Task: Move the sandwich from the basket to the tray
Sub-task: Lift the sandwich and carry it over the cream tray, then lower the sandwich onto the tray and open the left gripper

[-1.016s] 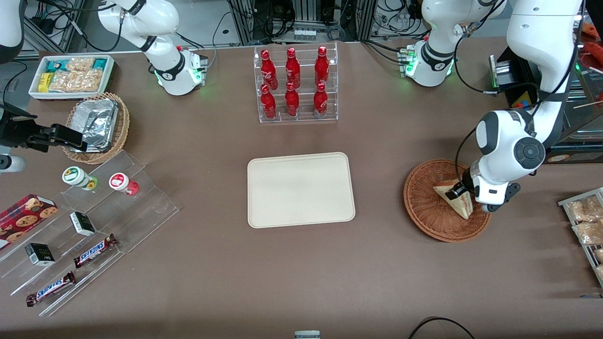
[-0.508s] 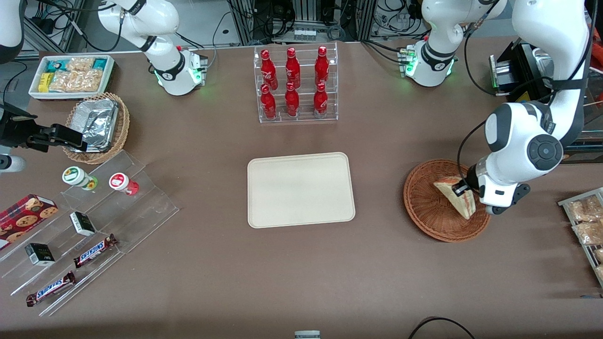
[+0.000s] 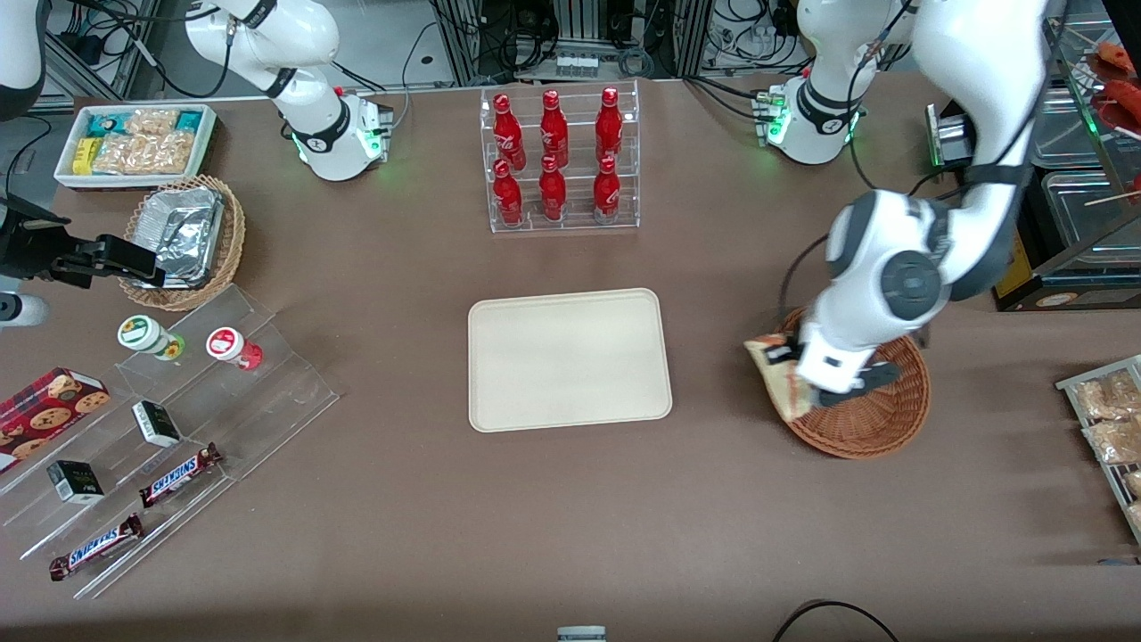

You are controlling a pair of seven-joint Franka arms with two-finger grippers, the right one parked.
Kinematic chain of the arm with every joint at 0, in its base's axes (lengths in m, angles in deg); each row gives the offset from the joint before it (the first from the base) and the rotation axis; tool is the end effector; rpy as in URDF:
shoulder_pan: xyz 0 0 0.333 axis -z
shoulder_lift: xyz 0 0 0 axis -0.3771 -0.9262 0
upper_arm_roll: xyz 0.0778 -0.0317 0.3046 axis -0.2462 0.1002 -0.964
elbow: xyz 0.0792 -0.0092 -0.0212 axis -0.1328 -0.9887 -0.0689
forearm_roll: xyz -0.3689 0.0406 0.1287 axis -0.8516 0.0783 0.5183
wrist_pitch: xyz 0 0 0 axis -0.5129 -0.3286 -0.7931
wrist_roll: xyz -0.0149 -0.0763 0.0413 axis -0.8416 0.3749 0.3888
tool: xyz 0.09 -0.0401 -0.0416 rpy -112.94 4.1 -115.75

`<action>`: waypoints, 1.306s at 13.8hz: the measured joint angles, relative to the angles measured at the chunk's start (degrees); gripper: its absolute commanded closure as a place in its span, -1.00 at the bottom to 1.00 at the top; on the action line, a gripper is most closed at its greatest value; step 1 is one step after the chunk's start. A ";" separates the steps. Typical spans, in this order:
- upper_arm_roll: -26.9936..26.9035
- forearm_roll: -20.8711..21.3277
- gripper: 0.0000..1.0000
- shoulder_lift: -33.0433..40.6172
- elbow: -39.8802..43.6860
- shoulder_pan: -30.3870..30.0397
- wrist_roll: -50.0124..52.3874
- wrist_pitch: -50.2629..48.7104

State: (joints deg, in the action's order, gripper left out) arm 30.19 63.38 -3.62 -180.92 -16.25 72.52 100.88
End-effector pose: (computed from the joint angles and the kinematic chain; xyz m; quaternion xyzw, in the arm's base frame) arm 0.5760 -0.2128 0.3336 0.9867 0.1470 -0.0680 0.0113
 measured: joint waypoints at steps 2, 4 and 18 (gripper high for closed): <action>0.14 0.04 1.00 -3.13 2.42 3.91 0.00 0.02; 0.21 0.08 1.00 -6.37 5.27 7.69 0.00 0.06; 0.13 5.03 1.00 -26.03 29.35 28.02 16.19 -1.25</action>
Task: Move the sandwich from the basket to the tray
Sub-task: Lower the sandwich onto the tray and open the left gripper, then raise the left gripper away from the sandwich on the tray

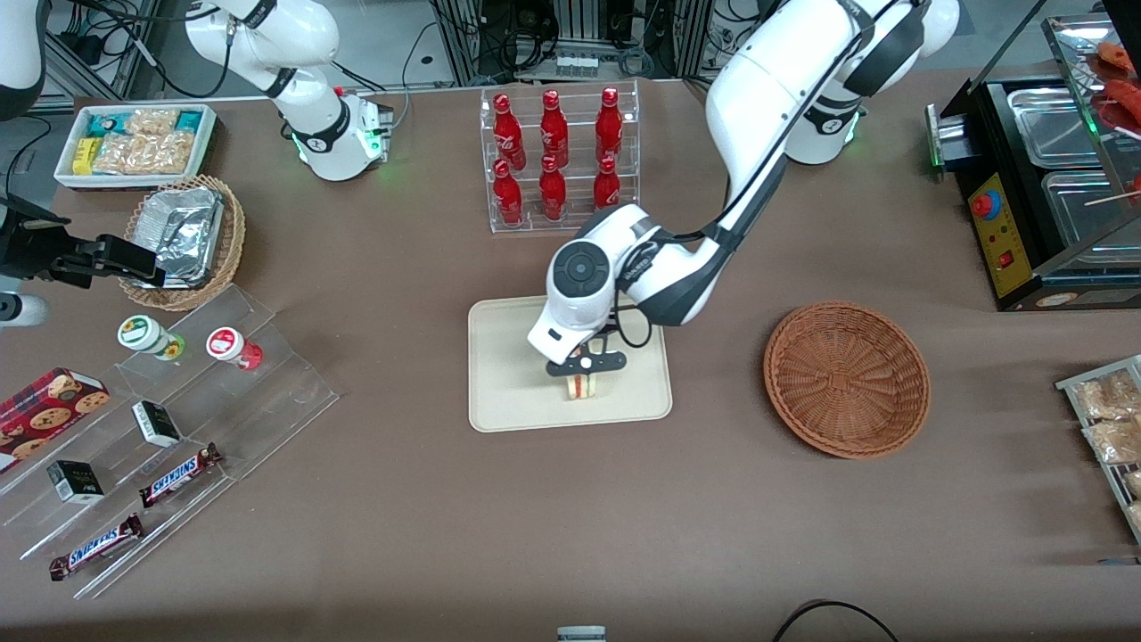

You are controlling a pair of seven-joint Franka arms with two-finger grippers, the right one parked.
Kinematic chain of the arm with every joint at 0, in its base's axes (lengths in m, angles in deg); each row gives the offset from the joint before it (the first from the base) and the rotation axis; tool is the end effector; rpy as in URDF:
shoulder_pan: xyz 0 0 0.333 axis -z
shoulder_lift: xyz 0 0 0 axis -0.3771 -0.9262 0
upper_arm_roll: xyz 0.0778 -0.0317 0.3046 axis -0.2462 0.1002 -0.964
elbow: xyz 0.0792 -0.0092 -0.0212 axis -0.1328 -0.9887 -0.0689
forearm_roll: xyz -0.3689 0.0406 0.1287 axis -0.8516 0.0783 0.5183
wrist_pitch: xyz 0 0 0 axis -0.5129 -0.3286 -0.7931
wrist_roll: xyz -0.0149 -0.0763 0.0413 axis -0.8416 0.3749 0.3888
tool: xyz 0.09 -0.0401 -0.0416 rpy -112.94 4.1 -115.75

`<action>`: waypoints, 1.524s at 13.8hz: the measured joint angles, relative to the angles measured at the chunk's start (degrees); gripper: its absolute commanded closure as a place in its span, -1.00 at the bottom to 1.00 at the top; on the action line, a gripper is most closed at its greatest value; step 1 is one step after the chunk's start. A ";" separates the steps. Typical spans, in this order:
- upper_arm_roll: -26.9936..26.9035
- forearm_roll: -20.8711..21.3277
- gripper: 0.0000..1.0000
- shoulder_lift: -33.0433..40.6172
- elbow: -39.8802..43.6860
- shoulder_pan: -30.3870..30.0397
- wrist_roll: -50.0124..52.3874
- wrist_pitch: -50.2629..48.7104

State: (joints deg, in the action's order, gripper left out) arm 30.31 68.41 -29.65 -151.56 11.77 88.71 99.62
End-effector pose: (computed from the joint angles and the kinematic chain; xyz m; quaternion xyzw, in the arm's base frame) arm 0.5103 -0.5213 0.2576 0.9966 0.0519 -0.0621 0.0135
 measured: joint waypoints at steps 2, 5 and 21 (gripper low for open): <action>-0.01 0.04 1.00 -0.99 1.14 1.17 0.75 -0.82; -0.17 0.09 1.00 -1.66 1.62 1.61 1.01 -1.07; -0.83 0.11 -1.00 0.18 10.10 -0.90 2.15 -9.81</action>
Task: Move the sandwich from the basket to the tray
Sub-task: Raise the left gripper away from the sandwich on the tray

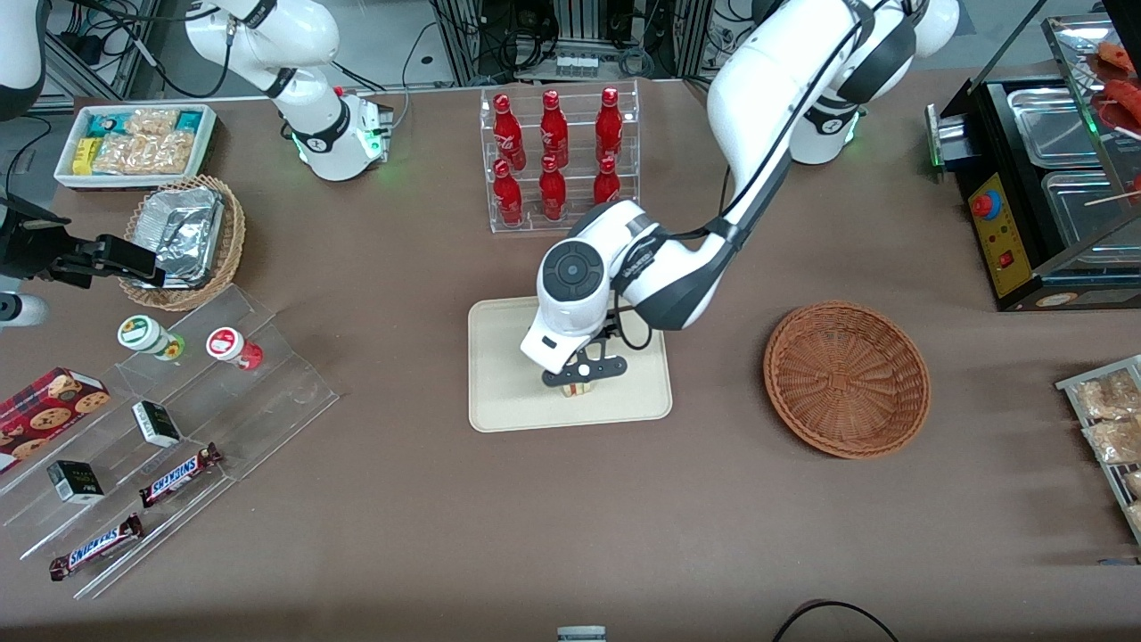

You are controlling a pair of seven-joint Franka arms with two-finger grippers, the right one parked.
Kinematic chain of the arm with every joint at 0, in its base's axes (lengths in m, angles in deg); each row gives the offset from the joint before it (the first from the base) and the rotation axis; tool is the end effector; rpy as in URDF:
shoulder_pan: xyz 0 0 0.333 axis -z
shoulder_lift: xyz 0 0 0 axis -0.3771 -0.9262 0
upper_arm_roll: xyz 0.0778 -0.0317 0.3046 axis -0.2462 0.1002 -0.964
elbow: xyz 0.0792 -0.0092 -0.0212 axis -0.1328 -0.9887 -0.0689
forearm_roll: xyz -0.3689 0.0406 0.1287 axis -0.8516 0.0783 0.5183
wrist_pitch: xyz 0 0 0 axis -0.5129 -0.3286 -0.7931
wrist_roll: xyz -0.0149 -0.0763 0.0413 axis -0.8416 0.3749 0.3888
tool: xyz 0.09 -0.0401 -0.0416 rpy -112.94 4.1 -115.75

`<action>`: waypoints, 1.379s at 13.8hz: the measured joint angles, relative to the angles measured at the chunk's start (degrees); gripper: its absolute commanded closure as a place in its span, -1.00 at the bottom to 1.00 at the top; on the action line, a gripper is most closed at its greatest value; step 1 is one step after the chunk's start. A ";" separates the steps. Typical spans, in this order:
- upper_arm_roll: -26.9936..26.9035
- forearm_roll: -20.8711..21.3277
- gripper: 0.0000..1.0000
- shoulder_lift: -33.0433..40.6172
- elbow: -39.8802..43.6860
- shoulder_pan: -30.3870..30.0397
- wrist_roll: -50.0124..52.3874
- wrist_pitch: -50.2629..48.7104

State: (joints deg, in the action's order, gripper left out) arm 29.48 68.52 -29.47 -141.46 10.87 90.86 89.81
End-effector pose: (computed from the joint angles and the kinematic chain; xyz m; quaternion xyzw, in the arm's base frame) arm 0.5470 -0.5098 0.3244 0.9944 0.0904 -0.0535 0.0089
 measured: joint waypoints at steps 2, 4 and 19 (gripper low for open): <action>-0.18 1.22 -1.00 2.24 0.31 -0.79 0.00 -2.81; -1.60 2.71 -1.00 4.86 0.43 -1.39 0.07 -5.09; -2.42 1.77 -1.00 22.65 -16.31 -23.77 -28.99 -8.98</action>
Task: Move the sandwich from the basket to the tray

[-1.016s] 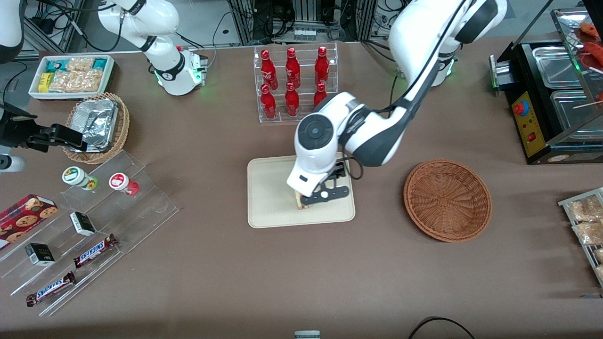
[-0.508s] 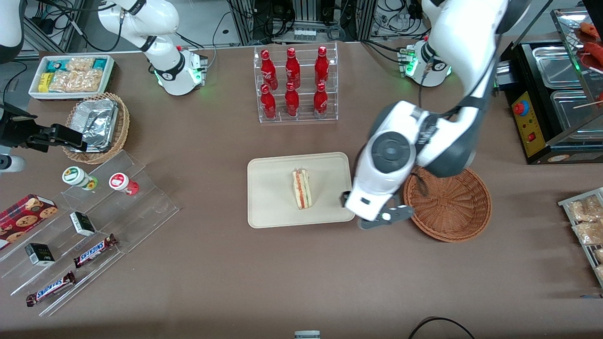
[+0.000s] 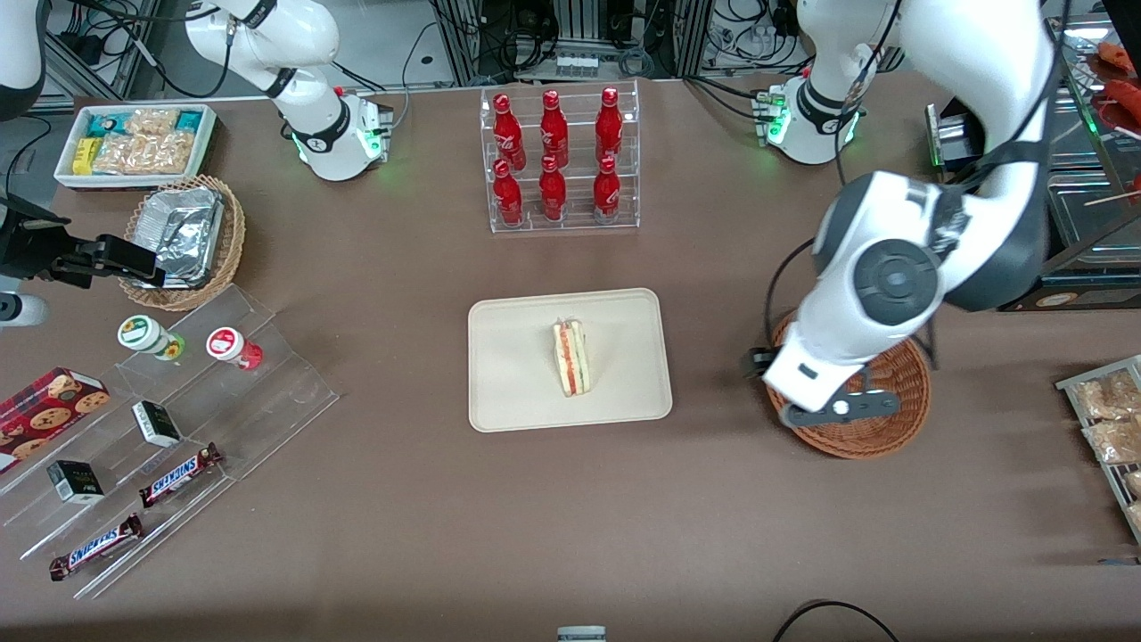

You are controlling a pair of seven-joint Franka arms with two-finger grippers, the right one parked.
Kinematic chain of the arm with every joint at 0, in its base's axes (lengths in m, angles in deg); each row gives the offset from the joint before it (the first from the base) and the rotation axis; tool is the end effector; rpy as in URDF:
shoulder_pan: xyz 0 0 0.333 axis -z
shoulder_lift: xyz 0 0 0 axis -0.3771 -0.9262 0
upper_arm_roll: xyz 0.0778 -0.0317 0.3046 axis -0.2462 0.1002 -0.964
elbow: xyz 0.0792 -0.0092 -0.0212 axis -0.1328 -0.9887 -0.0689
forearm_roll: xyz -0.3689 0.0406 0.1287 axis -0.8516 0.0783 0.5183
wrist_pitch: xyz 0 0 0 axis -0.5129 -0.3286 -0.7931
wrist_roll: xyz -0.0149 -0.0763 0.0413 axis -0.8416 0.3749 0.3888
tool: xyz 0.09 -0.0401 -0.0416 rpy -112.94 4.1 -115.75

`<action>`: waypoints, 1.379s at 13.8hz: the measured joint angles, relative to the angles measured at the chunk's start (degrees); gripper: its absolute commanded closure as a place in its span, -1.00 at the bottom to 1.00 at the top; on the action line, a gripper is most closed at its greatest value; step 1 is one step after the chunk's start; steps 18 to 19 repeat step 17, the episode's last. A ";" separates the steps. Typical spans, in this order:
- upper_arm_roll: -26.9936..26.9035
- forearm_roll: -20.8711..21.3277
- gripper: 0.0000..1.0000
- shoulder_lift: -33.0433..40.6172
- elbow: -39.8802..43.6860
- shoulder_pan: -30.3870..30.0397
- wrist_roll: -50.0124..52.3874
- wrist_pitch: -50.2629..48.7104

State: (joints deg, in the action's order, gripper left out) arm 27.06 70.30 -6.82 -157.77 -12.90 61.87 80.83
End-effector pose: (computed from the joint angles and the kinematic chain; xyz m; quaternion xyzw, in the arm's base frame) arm 0.6270 -0.2116 0.4527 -0.9974 -0.0404 0.0434 0.0401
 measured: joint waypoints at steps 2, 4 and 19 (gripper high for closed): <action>0.07 -1.34 -1.00 3.51 -3.69 -2.90 -4.48 -0.11; 0.11 -3.19 -1.00 6.87 -6.54 -5.68 -8.97 -0.75; -2.92 -5.05 -1.00 26.04 -11.00 -13.31 -25.21 -19.22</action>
